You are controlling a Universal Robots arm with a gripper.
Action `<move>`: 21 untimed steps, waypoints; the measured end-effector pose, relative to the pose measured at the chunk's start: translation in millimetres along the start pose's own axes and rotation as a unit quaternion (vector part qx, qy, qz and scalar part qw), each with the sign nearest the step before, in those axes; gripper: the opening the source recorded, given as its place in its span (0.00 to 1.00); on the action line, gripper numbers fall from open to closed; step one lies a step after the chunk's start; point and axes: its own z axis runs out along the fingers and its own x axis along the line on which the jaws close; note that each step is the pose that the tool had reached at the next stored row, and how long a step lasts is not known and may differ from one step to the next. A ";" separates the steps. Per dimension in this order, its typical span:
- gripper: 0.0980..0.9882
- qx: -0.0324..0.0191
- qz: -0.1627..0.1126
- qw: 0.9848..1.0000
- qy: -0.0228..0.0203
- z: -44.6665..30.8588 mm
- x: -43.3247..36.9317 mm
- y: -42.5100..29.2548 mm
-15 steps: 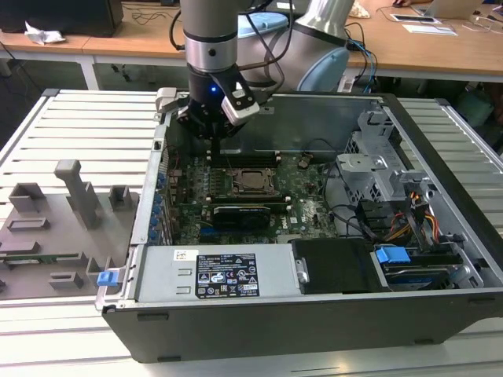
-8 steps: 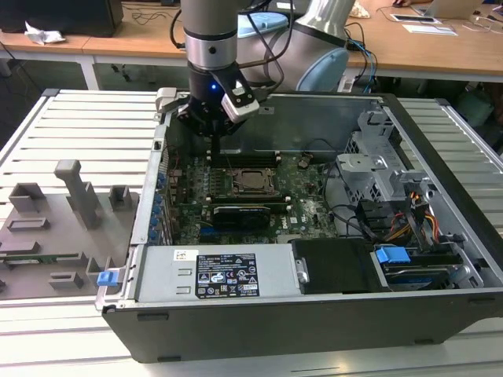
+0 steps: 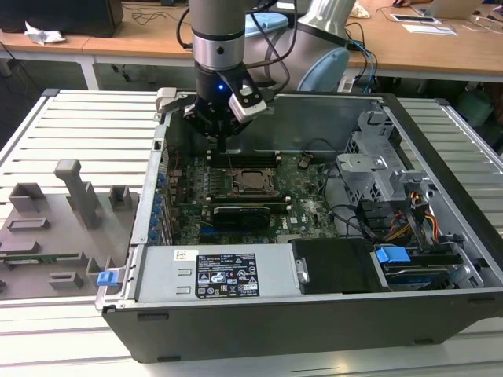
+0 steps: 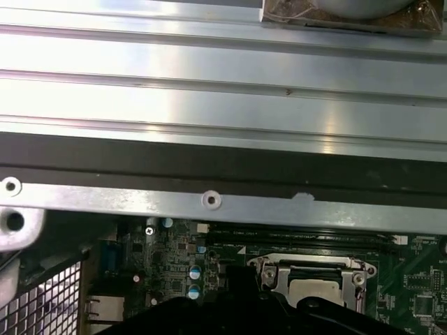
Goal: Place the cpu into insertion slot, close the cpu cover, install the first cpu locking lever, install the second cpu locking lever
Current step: 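Install the first cpu locking lever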
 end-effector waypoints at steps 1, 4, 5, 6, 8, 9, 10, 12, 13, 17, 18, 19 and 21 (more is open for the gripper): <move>0.01 0.000 0.000 1.000 0.000 0.2 -1.4 -0.1; 0.01 0.000 0.000 1.000 0.000 0.7 -3.4 -0.2; 0.01 0.000 0.000 1.000 0.000 0.7 -3.9 -0.3; 0.01 0.000 0.000 1.000 0.000 0.9 -4.6 -0.3; 0.01 0.000 0.000 1.000 0.000 1.1 -5.5 -0.4; 0.01 0.000 0.000 1.000 0.000 1.2 -5.9 -0.4; 0.01 0.000 0.000 1.000 0.000 1.2 -6.3 -0.4; 0.01 0.000 0.000 1.000 0.000 1.4 -8.5 -0.5; 0.01 0.000 0.000 1.000 0.000 1.5 -10.0 -0.6; 0.01 0.000 0.000 1.000 0.000 1.9 -16.8 -1.0; 0.01 0.000 0.000 1.000 0.000 2.0 -17.8 -1.1; 0.01 0.000 0.000 1.000 0.000 2.1 -19.3 -1.1; 0.01 0.000 0.000 1.000 0.000 2.3 -22.3 -1.3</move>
